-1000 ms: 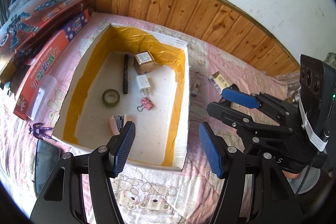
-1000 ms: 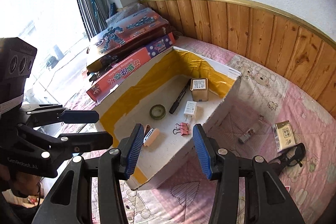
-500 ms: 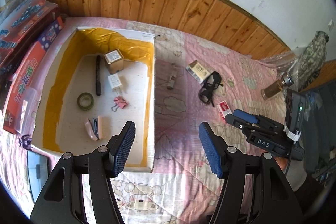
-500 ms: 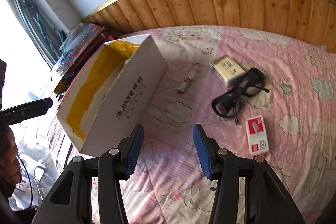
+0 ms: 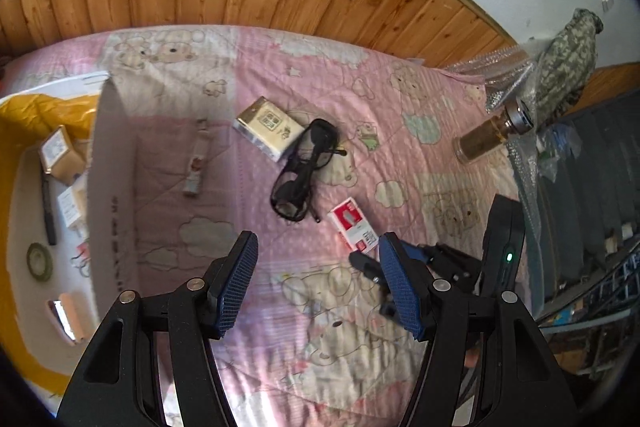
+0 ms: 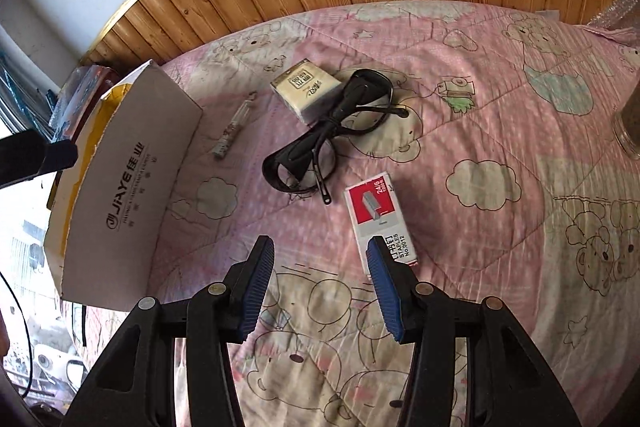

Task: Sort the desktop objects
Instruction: 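Grasp the black glasses with the left tool while the right tool grasps the red staples box, then carry the black glasses and red staples box over into the white box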

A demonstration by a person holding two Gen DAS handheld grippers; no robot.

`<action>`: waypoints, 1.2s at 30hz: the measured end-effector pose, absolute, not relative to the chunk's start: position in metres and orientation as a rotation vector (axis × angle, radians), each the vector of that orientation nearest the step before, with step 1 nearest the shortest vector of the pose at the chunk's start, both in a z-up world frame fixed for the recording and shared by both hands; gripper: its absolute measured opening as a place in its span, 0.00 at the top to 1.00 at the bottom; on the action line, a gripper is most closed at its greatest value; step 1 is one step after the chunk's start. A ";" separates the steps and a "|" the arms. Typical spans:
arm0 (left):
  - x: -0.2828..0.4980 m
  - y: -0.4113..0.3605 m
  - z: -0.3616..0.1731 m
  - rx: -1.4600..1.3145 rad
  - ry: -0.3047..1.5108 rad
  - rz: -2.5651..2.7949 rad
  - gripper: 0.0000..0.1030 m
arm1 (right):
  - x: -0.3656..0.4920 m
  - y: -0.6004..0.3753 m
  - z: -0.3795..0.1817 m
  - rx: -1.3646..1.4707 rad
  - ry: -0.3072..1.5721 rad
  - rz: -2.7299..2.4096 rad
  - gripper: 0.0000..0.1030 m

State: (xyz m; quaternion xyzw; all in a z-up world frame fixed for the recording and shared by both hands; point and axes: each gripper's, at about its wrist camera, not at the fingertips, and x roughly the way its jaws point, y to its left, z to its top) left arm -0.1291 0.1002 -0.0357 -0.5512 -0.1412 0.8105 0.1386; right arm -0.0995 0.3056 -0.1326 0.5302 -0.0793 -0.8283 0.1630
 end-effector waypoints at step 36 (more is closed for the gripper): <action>-0.232 0.150 -0.169 -1.880 -0.127 2.302 0.68 | -0.126 0.321 -0.178 1.516 -0.078 -2.407 0.63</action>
